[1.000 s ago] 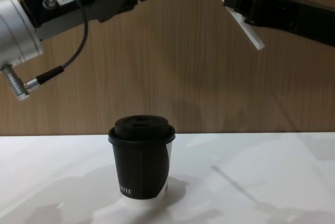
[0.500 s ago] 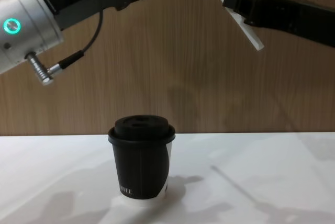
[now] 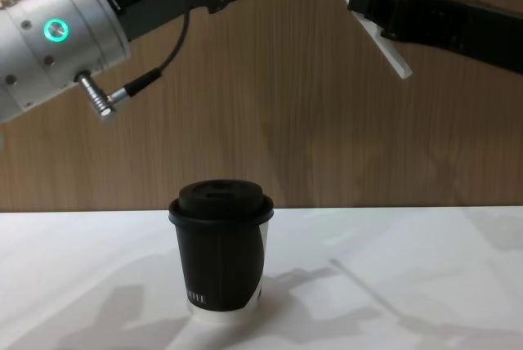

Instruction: Pick up the straw with one hand, pass it to the other hand, and insert it into the cup.

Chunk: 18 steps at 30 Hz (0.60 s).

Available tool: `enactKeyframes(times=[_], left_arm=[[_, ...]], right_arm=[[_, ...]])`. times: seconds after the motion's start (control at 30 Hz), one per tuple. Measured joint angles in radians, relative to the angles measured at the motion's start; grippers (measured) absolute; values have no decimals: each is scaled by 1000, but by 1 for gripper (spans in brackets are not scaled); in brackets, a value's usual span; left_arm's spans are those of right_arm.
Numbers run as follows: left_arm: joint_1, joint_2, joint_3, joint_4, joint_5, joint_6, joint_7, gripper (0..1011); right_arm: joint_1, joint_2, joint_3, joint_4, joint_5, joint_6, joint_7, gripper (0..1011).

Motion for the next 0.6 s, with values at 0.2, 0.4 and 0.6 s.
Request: enactKeyframes(times=[0.2, 0.4, 0.6], left_arm=[[-21, -11, 13, 20, -6, 8, 3, 1003], [-39, -20, 27, 38, -11, 13, 4, 1003], [-52, -26, 40, 49, -13, 13, 3, 906]], right_arm=[[0, 0, 0, 0, 0, 0, 0, 0], [0, 0, 0, 0, 0, 0, 0, 0], [0, 0, 0, 0, 0, 0, 0, 0]])
